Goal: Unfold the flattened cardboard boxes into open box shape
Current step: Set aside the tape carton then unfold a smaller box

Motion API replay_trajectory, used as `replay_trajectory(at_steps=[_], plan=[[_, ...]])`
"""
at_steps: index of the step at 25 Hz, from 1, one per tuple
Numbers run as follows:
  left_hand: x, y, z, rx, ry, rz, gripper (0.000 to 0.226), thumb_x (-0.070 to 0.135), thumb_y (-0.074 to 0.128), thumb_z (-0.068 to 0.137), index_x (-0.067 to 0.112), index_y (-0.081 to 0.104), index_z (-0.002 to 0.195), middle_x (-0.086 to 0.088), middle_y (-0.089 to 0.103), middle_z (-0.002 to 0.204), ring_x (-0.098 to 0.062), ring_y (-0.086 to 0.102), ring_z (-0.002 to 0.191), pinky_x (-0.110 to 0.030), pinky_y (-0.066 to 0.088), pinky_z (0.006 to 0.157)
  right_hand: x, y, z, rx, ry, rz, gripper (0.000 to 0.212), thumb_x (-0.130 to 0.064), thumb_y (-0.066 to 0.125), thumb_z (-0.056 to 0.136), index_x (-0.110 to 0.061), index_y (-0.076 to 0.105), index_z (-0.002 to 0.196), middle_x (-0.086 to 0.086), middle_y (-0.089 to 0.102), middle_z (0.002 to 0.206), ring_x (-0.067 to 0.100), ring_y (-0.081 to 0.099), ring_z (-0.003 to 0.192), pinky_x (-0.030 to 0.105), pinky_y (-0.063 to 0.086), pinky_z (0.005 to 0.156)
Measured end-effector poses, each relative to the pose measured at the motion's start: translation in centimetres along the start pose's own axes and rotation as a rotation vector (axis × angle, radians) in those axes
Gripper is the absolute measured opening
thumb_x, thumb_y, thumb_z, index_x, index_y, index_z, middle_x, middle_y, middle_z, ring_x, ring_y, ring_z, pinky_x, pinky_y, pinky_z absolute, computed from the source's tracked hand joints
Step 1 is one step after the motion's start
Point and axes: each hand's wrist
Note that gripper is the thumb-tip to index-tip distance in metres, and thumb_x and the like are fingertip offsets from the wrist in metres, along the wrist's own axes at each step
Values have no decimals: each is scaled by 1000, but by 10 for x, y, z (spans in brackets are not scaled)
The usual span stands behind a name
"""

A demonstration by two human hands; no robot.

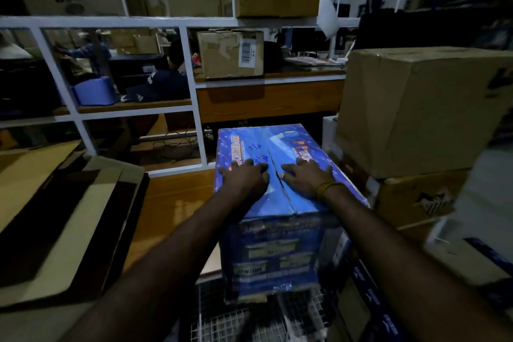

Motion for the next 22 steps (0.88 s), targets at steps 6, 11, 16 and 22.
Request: replay_trajectory(at_steps=[6,11,16,22], plan=[[5,-2,-33,146,332,-136,27,25,47,99,29,64,121,-7,57,126,-32,60,105,-41,52,79,0,12,-69,100,-71,119,68,-74,47,86,-45,38,146,1,23,162,28,17,149,67,8,113],[5,-1,-35,208,365,-213,17,21,52,97,27,65,107,-4,58,119,-29,60,100,-40,52,77,21,1,-95,74,-289,129,59,-50,67,88,-44,46,142,1,33,158,21,27,146,55,28,113],[13,-1,-26,276,346,-442,18,15,51,88,31,54,95,2,64,93,-26,62,86,-39,51,67,32,1,-96,453,-476,199,42,-43,62,92,-34,59,133,0,60,133,22,55,124,46,50,93],[45,-8,4,319,543,-550,60,12,56,82,35,46,137,14,46,149,-19,57,122,-39,52,89,54,25,-97,999,-378,272,91,14,56,74,-40,35,145,4,30,154,32,47,133,41,58,70]])
Point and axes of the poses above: each hand's wrist, its own z-axis towards the middle knuckle, its own y-axis out of the palm, x = y × z
